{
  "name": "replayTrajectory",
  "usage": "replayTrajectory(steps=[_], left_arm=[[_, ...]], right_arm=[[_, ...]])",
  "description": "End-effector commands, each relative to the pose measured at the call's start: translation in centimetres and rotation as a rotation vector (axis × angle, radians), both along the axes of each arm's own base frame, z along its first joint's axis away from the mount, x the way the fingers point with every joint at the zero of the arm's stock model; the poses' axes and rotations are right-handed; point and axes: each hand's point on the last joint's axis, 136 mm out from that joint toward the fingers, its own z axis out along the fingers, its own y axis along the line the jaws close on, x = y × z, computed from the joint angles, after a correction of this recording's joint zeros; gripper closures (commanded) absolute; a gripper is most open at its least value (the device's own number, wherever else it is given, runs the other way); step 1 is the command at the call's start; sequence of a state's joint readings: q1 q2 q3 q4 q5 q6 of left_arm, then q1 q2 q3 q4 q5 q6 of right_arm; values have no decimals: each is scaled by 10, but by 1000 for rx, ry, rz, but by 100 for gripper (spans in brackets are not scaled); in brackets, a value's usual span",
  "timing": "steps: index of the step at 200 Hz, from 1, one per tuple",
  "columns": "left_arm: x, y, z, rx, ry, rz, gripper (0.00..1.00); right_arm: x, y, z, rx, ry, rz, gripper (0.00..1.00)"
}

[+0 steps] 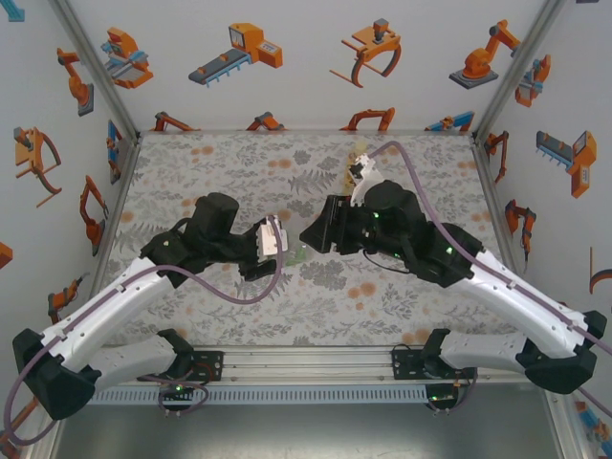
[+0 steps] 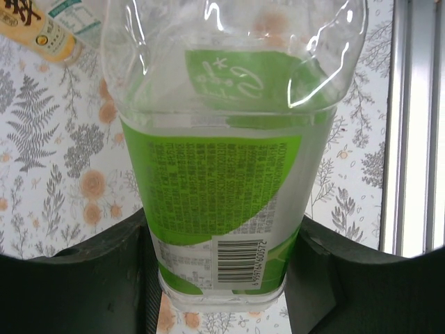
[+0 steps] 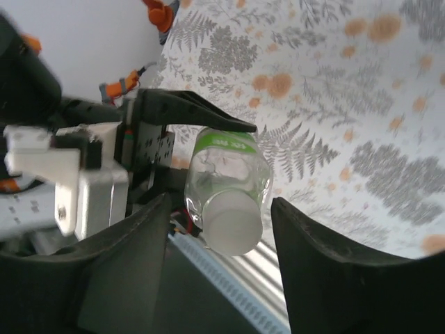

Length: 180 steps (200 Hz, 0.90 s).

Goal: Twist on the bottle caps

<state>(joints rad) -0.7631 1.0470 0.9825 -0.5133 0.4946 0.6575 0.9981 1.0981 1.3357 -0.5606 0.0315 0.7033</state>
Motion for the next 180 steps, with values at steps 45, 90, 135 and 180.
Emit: replayTrajectory(steps=[45, 90, 135, 180], left_arm=[[-32, -5, 28, -93, 6, -161, 100], [-41, -3, 33, -111, 38, -183, 100], [-41, -1, 34, -108, 32, -175, 100], [-42, 1, 33, -105, 31, -171, 100]], right_arm=[[-62, 6, 44, -270, -733, 625, 41], [-101, 15, 33, -249, -841, 942, 42], [-100, 20, 28, -242, -837, 952, 53], [-94, 22, 25, -257, -837, 922, 60]])
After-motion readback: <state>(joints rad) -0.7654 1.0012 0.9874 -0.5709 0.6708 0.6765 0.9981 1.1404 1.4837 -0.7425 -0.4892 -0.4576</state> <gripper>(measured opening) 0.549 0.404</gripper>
